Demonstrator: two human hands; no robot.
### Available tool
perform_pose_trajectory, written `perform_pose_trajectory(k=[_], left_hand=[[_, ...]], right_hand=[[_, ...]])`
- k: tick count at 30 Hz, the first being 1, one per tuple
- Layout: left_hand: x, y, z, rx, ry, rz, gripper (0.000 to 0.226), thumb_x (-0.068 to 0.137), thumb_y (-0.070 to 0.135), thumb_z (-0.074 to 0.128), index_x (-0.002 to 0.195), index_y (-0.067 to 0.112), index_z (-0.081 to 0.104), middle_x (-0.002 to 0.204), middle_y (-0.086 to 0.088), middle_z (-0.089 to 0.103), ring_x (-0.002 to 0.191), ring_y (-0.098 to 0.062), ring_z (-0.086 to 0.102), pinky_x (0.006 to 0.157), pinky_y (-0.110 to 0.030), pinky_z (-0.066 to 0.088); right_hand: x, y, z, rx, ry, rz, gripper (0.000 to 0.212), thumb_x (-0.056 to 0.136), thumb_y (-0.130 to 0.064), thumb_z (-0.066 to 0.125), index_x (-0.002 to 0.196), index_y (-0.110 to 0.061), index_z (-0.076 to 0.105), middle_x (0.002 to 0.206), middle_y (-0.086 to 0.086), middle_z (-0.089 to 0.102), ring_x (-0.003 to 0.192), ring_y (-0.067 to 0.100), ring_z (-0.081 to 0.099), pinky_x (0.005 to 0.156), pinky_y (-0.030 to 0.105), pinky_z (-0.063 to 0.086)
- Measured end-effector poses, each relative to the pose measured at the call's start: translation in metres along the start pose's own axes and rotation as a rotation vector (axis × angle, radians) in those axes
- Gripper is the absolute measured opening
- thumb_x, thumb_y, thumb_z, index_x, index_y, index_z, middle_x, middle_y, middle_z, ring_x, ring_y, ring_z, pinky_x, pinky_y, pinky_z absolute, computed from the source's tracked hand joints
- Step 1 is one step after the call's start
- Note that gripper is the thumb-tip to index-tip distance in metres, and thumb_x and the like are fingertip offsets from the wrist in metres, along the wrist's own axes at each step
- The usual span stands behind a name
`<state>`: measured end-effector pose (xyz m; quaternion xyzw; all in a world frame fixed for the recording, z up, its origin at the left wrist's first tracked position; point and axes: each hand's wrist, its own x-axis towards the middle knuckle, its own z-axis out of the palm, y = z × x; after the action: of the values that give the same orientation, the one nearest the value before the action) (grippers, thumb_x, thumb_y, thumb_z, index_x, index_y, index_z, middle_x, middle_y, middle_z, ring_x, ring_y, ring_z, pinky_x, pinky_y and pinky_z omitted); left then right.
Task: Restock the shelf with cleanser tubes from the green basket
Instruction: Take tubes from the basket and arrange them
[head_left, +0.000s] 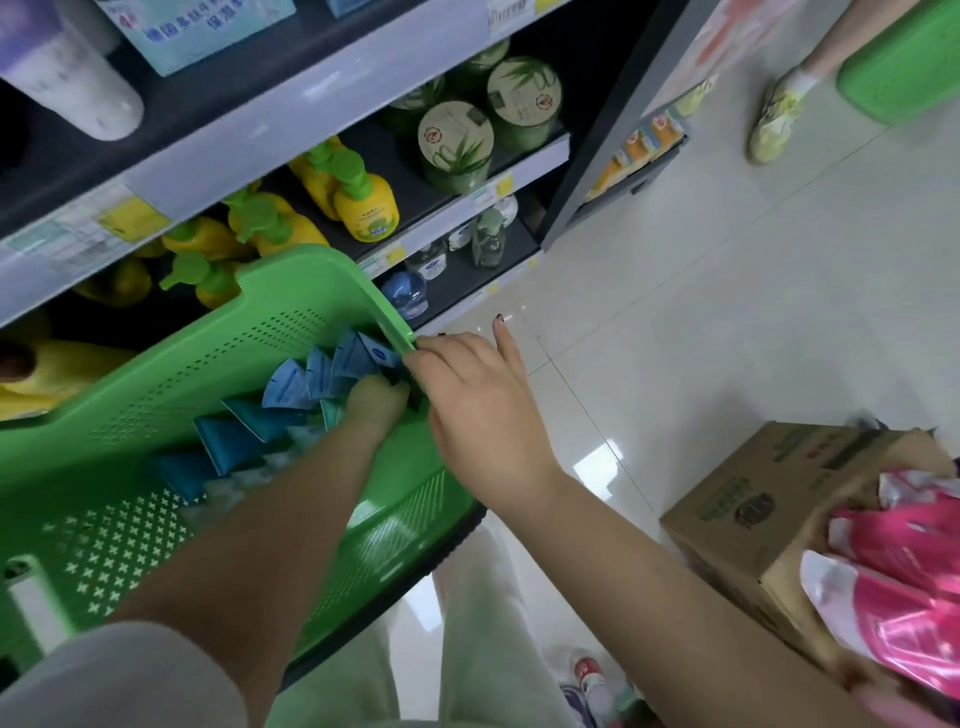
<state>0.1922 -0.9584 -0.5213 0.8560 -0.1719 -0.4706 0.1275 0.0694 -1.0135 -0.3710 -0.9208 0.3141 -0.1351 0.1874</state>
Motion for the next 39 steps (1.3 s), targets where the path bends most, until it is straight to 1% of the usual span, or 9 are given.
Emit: perform_pose_trajectory(k=[5,10,18,22,24,26,30,36,39], left_hand=[[-0.049,0.007,-0.034,-0.022,0.018,0.076,0.033,0.091,0.017,0.047,0.059,0.013,0.049,0.063,-0.008,0.059,0.061,-0.025,0.057,0.041,-0.022,0.034],[-0.106,0.008,-0.086,-0.031,-0.036,0.188,0.023,0.091,0.016,0.05,0.073,0.005,0.059,0.066,-0.009,0.06,0.061,-0.023,0.057,0.061,-0.032,0.047],[-0.203,0.022,-0.193,0.066,-0.064,0.469,0.031,0.088,0.012,0.056,0.057,0.015,0.052,0.039,0.008,0.047,0.036,-0.002,0.041,0.047,-0.024,0.028],[-0.252,0.03,-0.249,0.167,0.019,0.708,0.036,0.071,0.043,0.049,0.048,0.018,0.037,0.042,0.004,0.032,0.043,-0.008,0.034,0.047,-0.025,0.022],[-0.273,0.036,-0.273,0.192,0.04,0.808,0.031,0.065,0.048,0.042,0.051,0.021,0.04,0.043,0.003,0.031,0.042,-0.007,0.029,0.045,-0.021,0.021],[-0.293,0.044,-0.294,0.242,0.054,0.91,0.028,0.067,0.046,0.042,0.052,0.023,0.038,0.043,0.004,0.032,0.041,-0.006,0.028,0.043,-0.017,0.02],[-0.332,0.061,-0.332,0.382,0.222,1.097,0.032,0.072,0.04,0.041,0.049,0.023,0.025,0.046,0.001,0.031,0.044,-0.008,0.027,0.044,-0.017,0.022],[-0.38,0.08,-0.389,0.662,0.564,1.254,0.029,0.077,0.036,0.037,0.053,0.02,0.032,0.044,0.005,0.033,0.042,-0.006,0.03,0.043,-0.022,0.024],[-0.403,0.091,-0.41,0.709,0.766,1.294,0.035,0.081,0.037,0.036,0.06,0.012,0.049,0.052,0.001,0.047,0.049,-0.02,0.047,0.045,-0.029,0.037]], right_hand=[[-0.003,-0.01,-0.012,-0.038,-0.015,-0.062,0.045,0.052,0.007,0.071,0.094,-0.009,0.07,0.095,0.005,0.069,0.089,0.025,0.064,0.098,0.062,0.031],[0.0,-0.033,-0.031,-0.074,-0.038,-0.09,0.05,0.046,0.008,0.075,0.093,-0.009,0.069,0.094,0.006,0.069,0.085,0.027,0.065,0.095,0.063,0.034],[0.017,-0.078,-0.064,-0.055,-0.112,-0.057,0.056,0.052,0.007,0.074,0.105,-0.009,0.066,0.102,0.006,0.067,0.095,0.029,0.063,0.099,0.062,0.03],[0.024,-0.098,-0.083,0.031,-0.397,-0.053,0.079,0.076,-0.007,0.06,0.146,-0.016,0.025,0.144,0.004,0.039,0.133,0.024,0.033,0.114,0.043,0.01],[0.029,-0.11,-0.091,0.11,-0.438,-0.046,0.089,0.076,-0.018,0.068,0.148,-0.015,0.016,0.145,0.007,0.037,0.132,0.024,0.033,0.11,0.034,0.021],[0.037,-0.124,-0.103,0.237,-0.431,-0.003,0.086,0.071,-0.025,0.075,0.143,-0.013,0.029,0.135,0.008,0.048,0.123,0.026,0.044,0.099,0.032,0.036],[0.053,-0.155,-0.131,0.386,-0.352,0.027,0.06,0.065,-0.024,0.08,0.117,-0.013,0.052,0.109,0.005,0.063,0.099,0.024,0.059,0.073,0.031,0.045],[0.071,-0.198,-0.179,0.337,-0.172,-0.051,0.05,0.064,-0.039,0.079,0.1,-0.015,0.055,0.095,0.003,0.067,0.089,0.024,0.062,0.069,0.036,0.048],[0.083,-0.217,-0.206,0.322,-0.082,-0.07,0.053,0.062,-0.047,0.077,0.102,-0.017,0.057,0.095,0.001,0.068,0.09,0.023,0.063,0.072,0.037,0.05]])
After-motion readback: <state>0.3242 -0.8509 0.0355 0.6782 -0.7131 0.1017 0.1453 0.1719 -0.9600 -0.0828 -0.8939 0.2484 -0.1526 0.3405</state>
